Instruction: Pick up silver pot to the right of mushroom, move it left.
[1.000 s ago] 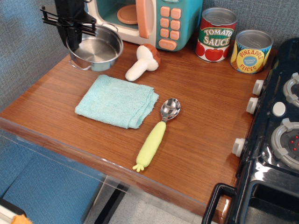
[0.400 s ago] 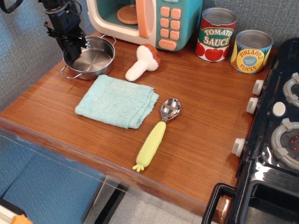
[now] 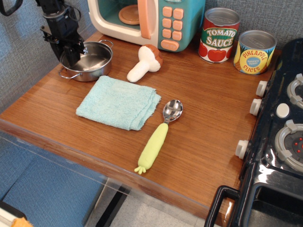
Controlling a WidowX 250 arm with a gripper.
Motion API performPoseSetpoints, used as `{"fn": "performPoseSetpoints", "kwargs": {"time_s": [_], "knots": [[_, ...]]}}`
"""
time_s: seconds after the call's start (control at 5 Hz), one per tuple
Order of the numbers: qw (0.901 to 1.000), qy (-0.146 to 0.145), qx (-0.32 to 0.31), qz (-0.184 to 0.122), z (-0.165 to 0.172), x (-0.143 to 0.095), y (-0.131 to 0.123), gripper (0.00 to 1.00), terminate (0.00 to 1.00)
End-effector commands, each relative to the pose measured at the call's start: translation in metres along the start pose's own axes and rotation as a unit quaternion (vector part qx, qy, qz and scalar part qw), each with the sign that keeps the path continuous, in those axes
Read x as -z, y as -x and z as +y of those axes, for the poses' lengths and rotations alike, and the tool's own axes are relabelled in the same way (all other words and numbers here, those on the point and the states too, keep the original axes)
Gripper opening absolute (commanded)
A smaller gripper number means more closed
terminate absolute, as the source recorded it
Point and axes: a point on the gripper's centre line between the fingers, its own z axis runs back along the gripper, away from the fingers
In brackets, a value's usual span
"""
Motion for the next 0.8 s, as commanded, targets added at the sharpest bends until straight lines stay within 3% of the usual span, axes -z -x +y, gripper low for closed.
{"fn": "performPoseSetpoints", "kwargs": {"time_s": [0.0,0.2,0.6], "knots": [[0.9983,-0.045,-0.02,-0.03,-0.011,-0.101,-0.022,1.0,0.0],[0.9987,-0.029,-0.041,-0.011,-0.018,-0.115,-0.022,1.0,0.0],[0.9983,-0.023,-0.054,0.004,-0.025,-0.112,-0.017,1.0,0.0]]}}
